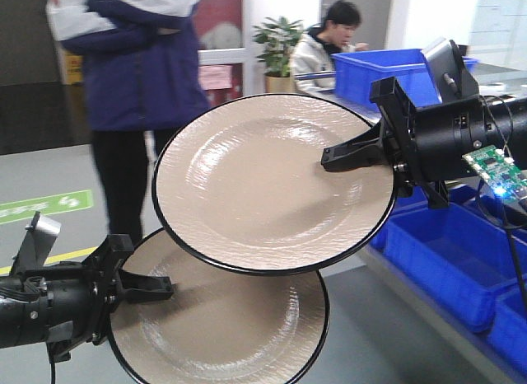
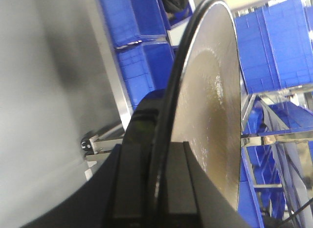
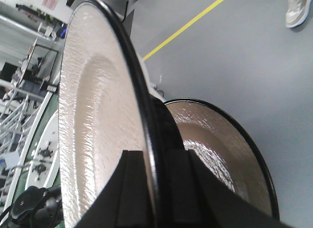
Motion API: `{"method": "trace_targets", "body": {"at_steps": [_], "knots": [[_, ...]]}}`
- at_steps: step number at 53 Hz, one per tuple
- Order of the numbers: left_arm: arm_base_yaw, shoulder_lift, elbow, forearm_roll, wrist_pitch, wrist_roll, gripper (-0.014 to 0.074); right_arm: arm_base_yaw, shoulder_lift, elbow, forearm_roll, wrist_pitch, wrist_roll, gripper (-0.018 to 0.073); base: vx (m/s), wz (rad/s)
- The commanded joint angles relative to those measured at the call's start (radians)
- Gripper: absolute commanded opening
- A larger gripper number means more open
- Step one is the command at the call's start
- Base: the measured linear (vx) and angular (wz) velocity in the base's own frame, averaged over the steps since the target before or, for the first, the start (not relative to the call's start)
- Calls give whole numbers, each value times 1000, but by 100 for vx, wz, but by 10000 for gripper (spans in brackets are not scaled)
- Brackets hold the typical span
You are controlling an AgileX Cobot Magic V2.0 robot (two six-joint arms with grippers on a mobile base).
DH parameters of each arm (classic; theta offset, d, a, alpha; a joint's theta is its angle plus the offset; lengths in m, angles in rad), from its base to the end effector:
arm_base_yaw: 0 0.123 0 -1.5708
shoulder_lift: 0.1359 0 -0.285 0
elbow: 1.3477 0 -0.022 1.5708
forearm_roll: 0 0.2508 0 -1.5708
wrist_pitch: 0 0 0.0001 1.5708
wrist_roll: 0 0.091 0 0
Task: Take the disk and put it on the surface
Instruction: 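Hold both plates while the base drives to the steel table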
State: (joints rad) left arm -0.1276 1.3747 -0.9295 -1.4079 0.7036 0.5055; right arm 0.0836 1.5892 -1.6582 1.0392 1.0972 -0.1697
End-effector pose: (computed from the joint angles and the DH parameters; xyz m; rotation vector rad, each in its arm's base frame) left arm 0.2773 -0.0942 0.3070 -0.3312 2.1815 -1.2926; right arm 0.3284 0.0976 0.4312 -0.0705 2.2110 1.2761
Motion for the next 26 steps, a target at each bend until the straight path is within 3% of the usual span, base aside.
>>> {"method": "trace_targets", "body": {"at_steps": [1,14,26], "knots": [[-5,-39,-36,-106,25,-16,1,-4,-45,-38,118,-59,-3,-8,28,-34],[-5,-39,-36,-106,25,-16,1,-4,-45,-38,118,-59,-3,-8,30,-24],[-5,-39,-36,-106,25,-16,1,-4,-45,-38,118,-59,-3,-8,34,2]]}}
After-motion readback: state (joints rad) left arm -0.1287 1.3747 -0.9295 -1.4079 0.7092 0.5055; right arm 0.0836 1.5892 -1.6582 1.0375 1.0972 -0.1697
